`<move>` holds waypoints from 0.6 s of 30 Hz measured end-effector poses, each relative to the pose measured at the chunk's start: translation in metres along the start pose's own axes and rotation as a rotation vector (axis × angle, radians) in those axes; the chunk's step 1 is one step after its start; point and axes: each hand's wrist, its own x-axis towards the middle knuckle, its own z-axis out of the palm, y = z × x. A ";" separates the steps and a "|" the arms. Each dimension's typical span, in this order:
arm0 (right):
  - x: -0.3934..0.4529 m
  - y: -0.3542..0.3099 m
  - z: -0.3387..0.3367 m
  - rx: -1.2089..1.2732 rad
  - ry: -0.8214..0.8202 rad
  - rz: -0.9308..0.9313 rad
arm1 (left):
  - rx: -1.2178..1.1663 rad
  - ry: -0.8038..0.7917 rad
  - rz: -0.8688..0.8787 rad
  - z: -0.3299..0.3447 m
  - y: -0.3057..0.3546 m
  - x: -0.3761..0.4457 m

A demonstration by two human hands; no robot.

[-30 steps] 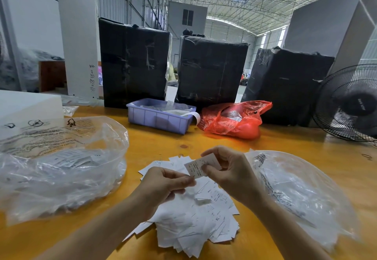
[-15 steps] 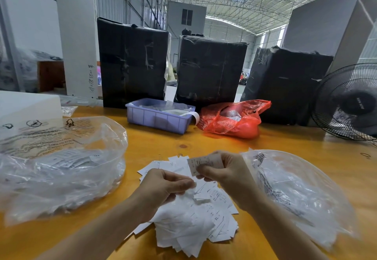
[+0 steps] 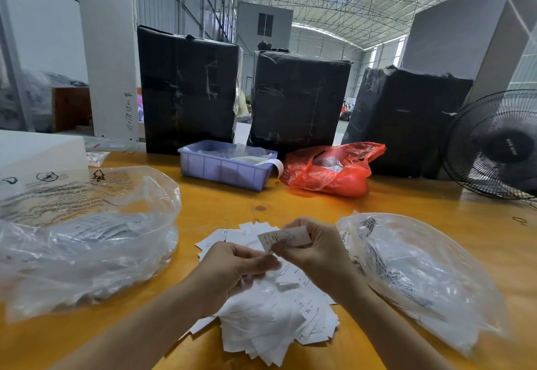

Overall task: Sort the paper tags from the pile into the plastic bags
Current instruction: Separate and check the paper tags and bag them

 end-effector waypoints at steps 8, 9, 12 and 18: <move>-0.002 0.002 0.005 -0.169 0.035 -0.097 | 0.005 0.052 0.005 0.000 0.000 0.000; -0.001 0.002 0.004 -0.176 0.026 -0.094 | 0.002 0.059 0.004 0.000 0.000 0.000; -0.001 0.002 0.001 -0.187 -0.019 -0.065 | -0.003 0.068 0.011 0.000 0.001 -0.001; 0.001 -0.001 -0.005 -0.095 -0.200 0.223 | 0.029 0.159 0.064 0.004 0.002 -0.004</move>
